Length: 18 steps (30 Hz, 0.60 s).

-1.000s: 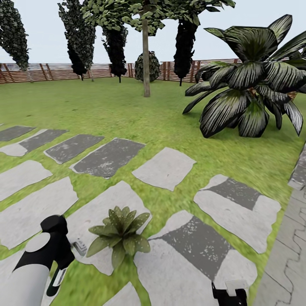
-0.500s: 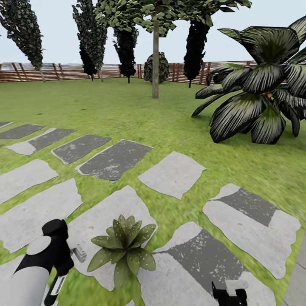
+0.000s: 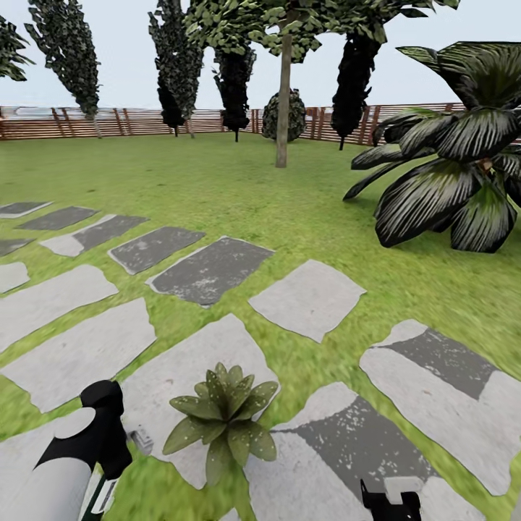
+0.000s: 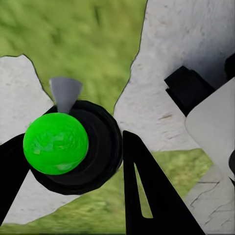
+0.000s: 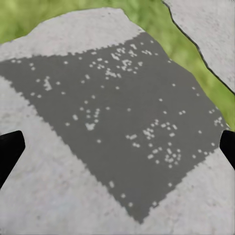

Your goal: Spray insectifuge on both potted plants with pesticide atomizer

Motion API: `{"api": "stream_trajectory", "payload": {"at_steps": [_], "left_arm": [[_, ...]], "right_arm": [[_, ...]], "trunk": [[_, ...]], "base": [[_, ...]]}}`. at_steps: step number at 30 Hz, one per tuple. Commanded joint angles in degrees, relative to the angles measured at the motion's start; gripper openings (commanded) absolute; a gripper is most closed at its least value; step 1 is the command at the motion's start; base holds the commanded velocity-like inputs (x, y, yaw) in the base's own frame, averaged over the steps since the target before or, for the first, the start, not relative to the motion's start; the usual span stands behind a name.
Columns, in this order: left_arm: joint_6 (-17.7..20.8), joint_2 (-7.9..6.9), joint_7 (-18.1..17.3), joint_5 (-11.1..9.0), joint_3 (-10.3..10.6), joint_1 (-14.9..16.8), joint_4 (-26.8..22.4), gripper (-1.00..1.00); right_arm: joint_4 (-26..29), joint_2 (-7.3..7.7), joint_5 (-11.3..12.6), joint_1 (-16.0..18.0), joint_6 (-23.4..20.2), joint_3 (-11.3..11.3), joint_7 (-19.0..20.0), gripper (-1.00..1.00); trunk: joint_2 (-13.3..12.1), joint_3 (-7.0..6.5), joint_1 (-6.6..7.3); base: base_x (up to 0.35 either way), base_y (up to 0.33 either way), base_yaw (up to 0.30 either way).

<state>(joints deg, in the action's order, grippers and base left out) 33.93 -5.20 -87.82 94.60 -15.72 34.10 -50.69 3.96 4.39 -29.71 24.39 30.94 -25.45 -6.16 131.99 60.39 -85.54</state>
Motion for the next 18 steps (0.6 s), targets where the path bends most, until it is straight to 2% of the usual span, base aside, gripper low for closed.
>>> {"api": "stream_trajectory", "payload": {"at_steps": [1,8,11,14,18], "left_arm": [[0.6,0.05,-0.3,0.3,0.0,-0.3,0.0,-1.00],[1.0,0.10,0.0,0.2,0.0,-0.8,-0.1,-1.00],[1.0,0.10,2.5,0.1,-0.2,-0.8,-0.1,-1.00],[1.1,0.17,4.2,-0.3,-0.4,-0.7,-0.7,-1.00],[1.3,0.19,4.2,-0.4,-0.7,0.1,-1.2,-1.00]], "right_arm": [[-0.1,0.01,-0.6,0.0,0.2,-0.2,-0.4,1.00],[-0.2,0.01,-0.6,0.0,0.2,-0.2,-0.4,1.00],[-0.2,0.01,-0.6,0.0,0.2,-0.1,-0.3,1.00],[-0.2,0.01,-0.6,0.0,0.2,-0.1,-0.3,1.00],[-0.2,0.01,-0.6,0.0,0.2,-0.1,-0.3,1.00]], "trunk": [[0.0,0.05,0.01],[0.0,0.05,0.01],[0.0,0.05,0.01],[0.0,0.05,0.01],[0.0,0.05,0.01]], "base": [[-0.084,-0.025,0.034],[-0.239,-0.101,0.005],[-0.057,-0.108,0.035],[-0.007,-0.029,0.224],[0.000,-0.002,0.266]]}}
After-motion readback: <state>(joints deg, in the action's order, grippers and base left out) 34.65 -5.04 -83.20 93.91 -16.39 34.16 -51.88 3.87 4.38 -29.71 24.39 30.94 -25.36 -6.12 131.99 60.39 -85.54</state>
